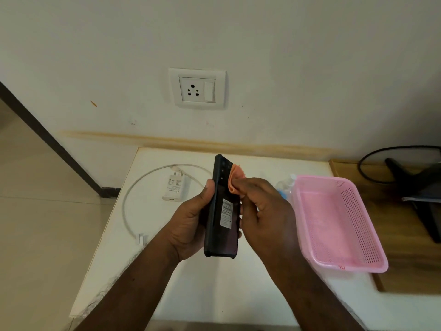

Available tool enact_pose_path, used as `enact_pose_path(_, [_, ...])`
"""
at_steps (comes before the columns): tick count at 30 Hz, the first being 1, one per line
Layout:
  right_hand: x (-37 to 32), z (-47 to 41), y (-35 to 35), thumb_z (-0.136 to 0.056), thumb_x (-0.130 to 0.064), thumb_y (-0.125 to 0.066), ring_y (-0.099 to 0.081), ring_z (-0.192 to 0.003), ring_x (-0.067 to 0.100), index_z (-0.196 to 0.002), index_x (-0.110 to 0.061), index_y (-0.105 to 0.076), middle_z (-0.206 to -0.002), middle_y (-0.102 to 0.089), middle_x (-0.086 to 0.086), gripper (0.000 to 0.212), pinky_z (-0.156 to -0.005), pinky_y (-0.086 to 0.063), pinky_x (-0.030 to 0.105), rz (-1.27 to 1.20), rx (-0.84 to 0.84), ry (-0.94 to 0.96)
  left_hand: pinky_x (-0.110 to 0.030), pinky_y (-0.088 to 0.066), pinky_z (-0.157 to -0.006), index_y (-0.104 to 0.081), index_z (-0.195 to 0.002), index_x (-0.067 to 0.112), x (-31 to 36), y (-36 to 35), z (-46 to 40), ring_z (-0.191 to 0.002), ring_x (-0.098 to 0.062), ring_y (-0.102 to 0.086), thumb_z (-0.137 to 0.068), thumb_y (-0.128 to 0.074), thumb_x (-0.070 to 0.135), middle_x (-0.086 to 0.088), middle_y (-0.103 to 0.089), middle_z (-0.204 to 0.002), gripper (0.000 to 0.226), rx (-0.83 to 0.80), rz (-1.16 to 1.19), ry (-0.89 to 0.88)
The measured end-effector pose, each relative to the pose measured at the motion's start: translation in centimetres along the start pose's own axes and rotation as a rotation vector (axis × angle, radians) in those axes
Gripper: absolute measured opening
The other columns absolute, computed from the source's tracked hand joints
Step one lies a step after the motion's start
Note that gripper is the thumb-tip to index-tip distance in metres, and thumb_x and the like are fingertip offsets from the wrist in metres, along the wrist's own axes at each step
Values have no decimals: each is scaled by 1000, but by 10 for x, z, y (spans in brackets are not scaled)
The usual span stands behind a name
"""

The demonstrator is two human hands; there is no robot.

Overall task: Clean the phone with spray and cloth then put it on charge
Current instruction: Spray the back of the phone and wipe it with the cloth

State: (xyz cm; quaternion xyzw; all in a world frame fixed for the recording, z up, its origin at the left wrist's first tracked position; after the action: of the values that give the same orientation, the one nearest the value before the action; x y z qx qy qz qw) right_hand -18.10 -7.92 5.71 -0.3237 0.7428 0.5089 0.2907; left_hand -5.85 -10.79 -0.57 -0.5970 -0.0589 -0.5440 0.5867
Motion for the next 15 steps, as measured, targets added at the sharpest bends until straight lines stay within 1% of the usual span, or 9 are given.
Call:
enact_pose_path(2, [-8,-1,1,-92,-23,-46,-65,-97,13,-115,-19,-70,-108,-67,-6,34,-79,-58,29,15,-69,73,-45,-58,-81,-74,-117,23,4,1,0,-96,-29,-71,-66,-79,67,-10,-74,-110,68,-17,25,-16])
enact_pose_path(4, [-13,-4,7,-89,-6,-54,-67,-90,9,-106,-15,-74,-100,-70,-5,28,-76,-54,18,-63,-92,161,-44,-58,-80,-74,-117,19,8,1,1,-90,-29,-71,-69,-76,68,-13,-74,-106,69,-40,27,3])
enact_pose_path(5, [-9,-7,12,-88,2,-57,-67,-87,10,-103,-14,-76,-97,-70,-4,28,-75,-53,16,-134,-64,130,-44,-58,-79,-72,-119,16,8,0,1,-88,-30,-70,-71,-75,68,-15,-73,-106,71,-49,18,13])
enact_pose_path(6, [-4,-11,18,-89,2,-58,-67,-85,10,-101,-15,-76,-94,-70,-6,28,-73,-51,15,-177,-5,66,-45,-58,-80,-71,-122,14,8,-2,1,-89,-32,-69,-73,-73,68,-17,-72,-109,73,-59,3,21])
enact_pose_path(8, [6,-12,25,-94,-5,-57,-65,-88,4,-100,-22,-74,-93,-68,-13,24,-72,-48,10,-140,123,-49,-46,-57,-84,-68,-125,12,5,-5,1,-94,-33,-68,-76,-70,67,-19,-70,-116,73,-55,-42,29])
enact_pose_path(10, [5,-8,17,-97,-10,-55,-65,-90,1,-107,-23,-71,-99,-67,-14,23,-72,-51,12,-92,72,-65,-45,-56,-85,-72,-121,17,3,-5,2,-98,-32,-69,-80,-68,63,-15,-71,-116,62,-20,-73,21])
enact_pose_path(12, [-3,-3,4,-96,-11,-53,-65,-97,6,-118,-20,-68,-109,-67,-8,29,-80,-56,23,-8,-20,4,-38,-58,-83,-75,-115,25,3,-4,2,-101,-26,-72,-87,-60,54,-8,-75,-113,43,27,-53,-7])
enact_pose_path(13, [-4,-2,1,-94,-10,-53,-64,-99,9,-121,-19,-67,-111,-66,-7,32,-83,-57,26,14,-32,25,-35,-58,-82,-76,-114,28,5,-3,2,-102,-22,-72,-91,-55,49,-4,-76,-112,38,46,-40,-28])
enact_pose_path(15, [-4,-2,-2,-95,-8,-54,-64,-97,9,-121,-19,-67,-107,-66,-7,31,-82,-57,28,-7,-35,13,-31,-58,-82,-76,-112,33,8,-1,3,-103,-18,-72,-94,-49,44,1,-77,-111,34,73,-32,-62])
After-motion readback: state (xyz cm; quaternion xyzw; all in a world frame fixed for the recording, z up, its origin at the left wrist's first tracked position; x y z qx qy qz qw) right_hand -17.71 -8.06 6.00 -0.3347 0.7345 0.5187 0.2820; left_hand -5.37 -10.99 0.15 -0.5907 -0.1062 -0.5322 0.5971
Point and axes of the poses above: each hand's wrist, its own z-axis away from the middle knuckle, its own y-axis out of the back of the hand, x = y × z, the point moved 6 cm from there along -z, towards the middle knuckle
